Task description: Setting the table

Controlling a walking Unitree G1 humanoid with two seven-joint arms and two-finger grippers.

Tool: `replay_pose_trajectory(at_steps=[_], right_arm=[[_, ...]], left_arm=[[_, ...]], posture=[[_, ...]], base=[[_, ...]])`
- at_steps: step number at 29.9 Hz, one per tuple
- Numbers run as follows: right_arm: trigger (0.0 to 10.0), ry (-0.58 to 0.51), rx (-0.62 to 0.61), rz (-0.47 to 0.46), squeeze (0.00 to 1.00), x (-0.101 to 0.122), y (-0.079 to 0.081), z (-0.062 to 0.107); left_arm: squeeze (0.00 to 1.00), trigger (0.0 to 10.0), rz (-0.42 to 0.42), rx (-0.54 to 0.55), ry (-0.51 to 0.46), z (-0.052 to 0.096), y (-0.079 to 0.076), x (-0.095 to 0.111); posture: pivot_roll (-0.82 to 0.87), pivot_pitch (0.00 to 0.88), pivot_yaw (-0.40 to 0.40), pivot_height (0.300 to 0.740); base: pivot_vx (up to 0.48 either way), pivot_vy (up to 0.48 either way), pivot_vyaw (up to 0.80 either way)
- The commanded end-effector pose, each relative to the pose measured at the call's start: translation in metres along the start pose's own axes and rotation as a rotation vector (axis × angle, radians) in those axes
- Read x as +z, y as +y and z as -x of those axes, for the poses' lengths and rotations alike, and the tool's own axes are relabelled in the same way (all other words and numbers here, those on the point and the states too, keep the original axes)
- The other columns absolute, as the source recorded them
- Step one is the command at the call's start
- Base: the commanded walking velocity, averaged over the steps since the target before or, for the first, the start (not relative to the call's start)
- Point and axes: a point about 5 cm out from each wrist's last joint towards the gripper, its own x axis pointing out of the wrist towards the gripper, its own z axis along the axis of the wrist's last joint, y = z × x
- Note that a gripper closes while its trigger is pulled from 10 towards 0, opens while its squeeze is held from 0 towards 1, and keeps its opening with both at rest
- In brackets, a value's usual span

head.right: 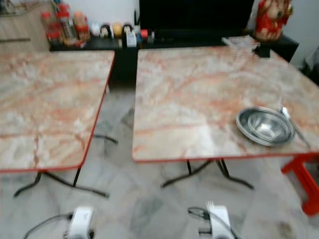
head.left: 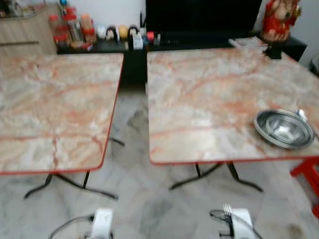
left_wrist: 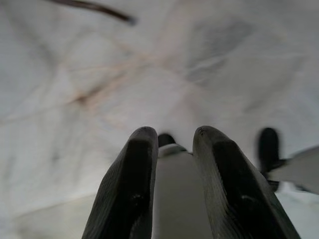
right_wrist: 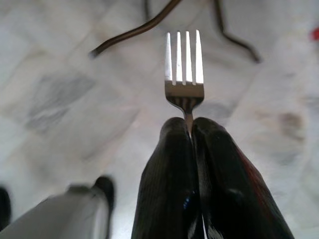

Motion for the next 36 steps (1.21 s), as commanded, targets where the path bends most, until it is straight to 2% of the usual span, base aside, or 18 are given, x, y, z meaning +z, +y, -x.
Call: replay_pose_trajectory(at_steps=[1,23,30,36], right_arm=[[10.0,-0.015,0.013,-0.012,0.0,0.0056,0.0063,-0.0017],[10.0,-0.02,-0.012,-0.037,0.0,0.0068,0.0034,-0.0021],[10.0,-0.011,-0.012,-0.041,0.0,0.0044,0.0042,-0.0014],[10.0,0.007,-0.014,-0.052,0.0,0.0014,0.0049,-0.0009]], left_arm=[[0.0,10.0,-0.024,0.026,0.019,0.001,0.0122,-0.0043],[0.0,10.0,-0.031,0.015,0.013,0.0003,0.009,-0.0014],[0.0,10.0,-0.02,0.026,0.024,0.0008,0.0111,-0.0044],[0.0,10.0,0.03,0.012,0.016,0.0008,0.0103,-0.0036]], posture=[[-0.07,0.0,-0.009,0.725],[-0.07,0.0,-0.008,0.725],[-0.07,0.0,-0.009,0.725],[-0.07,0.0,-0.012,0.725]], base=[[0.0,-0.3,0.0],[0.0,-0.3,0.0],[0.0,0.0,0.0],[0.0,0.0,0.0]])
